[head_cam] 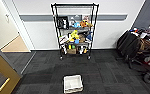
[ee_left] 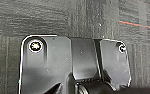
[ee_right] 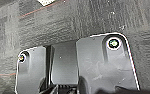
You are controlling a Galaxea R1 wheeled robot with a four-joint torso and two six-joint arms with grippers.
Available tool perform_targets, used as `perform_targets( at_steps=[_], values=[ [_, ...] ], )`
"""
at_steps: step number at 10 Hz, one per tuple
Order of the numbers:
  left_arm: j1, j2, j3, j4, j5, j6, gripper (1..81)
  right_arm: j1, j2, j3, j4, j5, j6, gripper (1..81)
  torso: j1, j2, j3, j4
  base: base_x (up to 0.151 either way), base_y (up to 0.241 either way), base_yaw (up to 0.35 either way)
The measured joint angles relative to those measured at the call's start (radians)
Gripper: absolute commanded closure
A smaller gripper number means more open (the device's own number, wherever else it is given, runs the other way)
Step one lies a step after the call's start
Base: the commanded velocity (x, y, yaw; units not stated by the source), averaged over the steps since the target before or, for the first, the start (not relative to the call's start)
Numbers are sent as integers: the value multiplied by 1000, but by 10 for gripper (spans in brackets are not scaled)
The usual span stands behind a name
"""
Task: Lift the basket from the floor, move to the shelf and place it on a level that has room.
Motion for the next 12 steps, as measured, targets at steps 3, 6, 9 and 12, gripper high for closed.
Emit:
perform_targets(
  at_steps=[3,6,9,12],
  values=[
    [-3,0,0,0,-2,1,10,5,-5,0,0,0,0,10,0,0,0,0,104,0,0],
    [-3,0,0,0,-3,1,10,4,-5,0,0,0,0,10,0,0,0,0,104,0,0],
    [3,0,0,0,-2,1,10,0,-5,0,0,0,0,10,-1,0,0,0,103,0,0],
    [0,-9,0,0,-8,2,10,11,-4,0,0,1,0,10,0,0,0,0,104,0,0]
  ],
)
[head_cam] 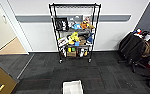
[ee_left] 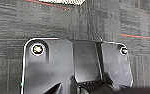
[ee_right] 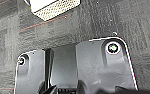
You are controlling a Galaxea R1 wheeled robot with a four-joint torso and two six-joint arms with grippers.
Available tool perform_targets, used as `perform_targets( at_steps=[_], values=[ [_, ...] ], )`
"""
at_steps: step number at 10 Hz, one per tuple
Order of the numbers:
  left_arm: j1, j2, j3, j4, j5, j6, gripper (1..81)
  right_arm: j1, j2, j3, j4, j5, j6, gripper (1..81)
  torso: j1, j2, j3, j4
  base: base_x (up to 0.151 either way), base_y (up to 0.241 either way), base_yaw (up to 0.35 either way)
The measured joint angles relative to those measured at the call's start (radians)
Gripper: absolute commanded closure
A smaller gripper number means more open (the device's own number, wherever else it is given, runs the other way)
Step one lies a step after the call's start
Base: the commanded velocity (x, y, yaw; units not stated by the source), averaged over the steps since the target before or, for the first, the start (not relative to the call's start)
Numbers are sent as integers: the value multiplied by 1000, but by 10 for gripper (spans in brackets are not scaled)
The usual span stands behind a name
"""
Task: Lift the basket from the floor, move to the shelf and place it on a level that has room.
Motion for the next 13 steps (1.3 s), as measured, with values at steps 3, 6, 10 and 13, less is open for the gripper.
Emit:
perform_targets(
  at_steps=[3,6,10,13],
  values=[
    [16,6,1,0,6,1,10,-11,-1,0,0,-2,0,10,-1,0,0,0,104,0,0],
    [9,7,1,0,4,1,10,-6,-1,0,0,-1,0,10,-1,0,0,0,104,0,0],
    [13,7,1,0,4,1,10,-6,0,0,0,-2,0,10,-1,0,0,0,103,0,0],
    [14,2,1,0,4,1,10,-6,0,0,0,-1,0,10,-1,0,0,0,97,0,0]
  ],
)
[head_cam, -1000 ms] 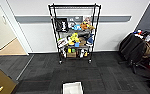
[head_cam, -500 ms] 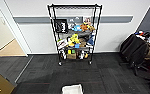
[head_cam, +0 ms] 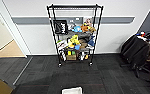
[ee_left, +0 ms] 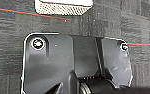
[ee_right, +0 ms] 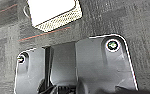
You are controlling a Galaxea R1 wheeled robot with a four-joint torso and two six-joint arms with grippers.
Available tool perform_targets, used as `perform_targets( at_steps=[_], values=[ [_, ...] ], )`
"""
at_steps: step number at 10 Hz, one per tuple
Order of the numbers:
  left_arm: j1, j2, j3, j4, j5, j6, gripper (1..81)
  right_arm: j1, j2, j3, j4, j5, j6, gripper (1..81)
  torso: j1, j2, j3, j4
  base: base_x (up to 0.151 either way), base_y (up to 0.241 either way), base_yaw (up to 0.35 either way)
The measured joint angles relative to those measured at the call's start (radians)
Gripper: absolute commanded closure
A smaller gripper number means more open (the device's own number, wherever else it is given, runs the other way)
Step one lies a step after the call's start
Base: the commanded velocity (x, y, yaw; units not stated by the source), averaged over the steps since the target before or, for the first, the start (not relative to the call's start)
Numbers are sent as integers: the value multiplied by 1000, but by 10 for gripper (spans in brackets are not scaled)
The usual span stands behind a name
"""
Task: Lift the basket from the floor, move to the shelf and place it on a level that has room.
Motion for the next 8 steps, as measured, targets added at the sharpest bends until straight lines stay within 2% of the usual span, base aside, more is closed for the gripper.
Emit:
perform_targets(
  at_steps=[4,8],
  values=[
    [2,0,0,0,0,0,10,0,0,0,0,0,0,10,0,0,0,0,82,0,0],
    [7,0,0,0,-4,0,10,0,2,-2,0,0,0,10,0,0,0,0,0,0,0]
  ],
)
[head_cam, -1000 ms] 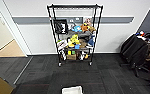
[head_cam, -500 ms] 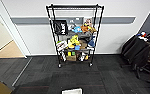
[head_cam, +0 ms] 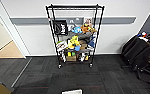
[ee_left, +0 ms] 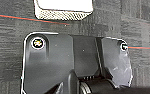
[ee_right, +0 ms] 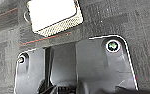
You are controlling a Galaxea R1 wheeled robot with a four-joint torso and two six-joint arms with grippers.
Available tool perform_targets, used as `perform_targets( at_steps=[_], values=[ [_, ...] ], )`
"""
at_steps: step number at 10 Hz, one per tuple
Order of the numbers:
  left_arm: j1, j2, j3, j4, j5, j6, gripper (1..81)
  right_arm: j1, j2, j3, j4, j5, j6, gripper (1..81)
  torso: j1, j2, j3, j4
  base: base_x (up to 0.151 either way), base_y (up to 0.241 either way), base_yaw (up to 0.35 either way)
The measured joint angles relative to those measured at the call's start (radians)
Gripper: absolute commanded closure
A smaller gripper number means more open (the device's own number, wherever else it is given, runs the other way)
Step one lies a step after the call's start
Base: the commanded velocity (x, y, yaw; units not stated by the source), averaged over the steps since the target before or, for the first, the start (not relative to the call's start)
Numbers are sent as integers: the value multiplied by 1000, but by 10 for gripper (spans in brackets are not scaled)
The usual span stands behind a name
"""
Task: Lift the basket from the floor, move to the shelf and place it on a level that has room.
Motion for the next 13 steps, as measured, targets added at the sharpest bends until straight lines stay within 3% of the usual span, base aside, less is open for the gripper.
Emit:
perform_targets(
  at_steps=[7,13],
  values=[
    [11,-7,0,-1,11,-1,10,0,0,0,2,0,0,10,3,-6,0,0,0,0,0],
    [14,-18,2,-3,8,-4,10,33,0,0,2,-20,0,10,116,-186,0,0,0,0,0]
  ],
)
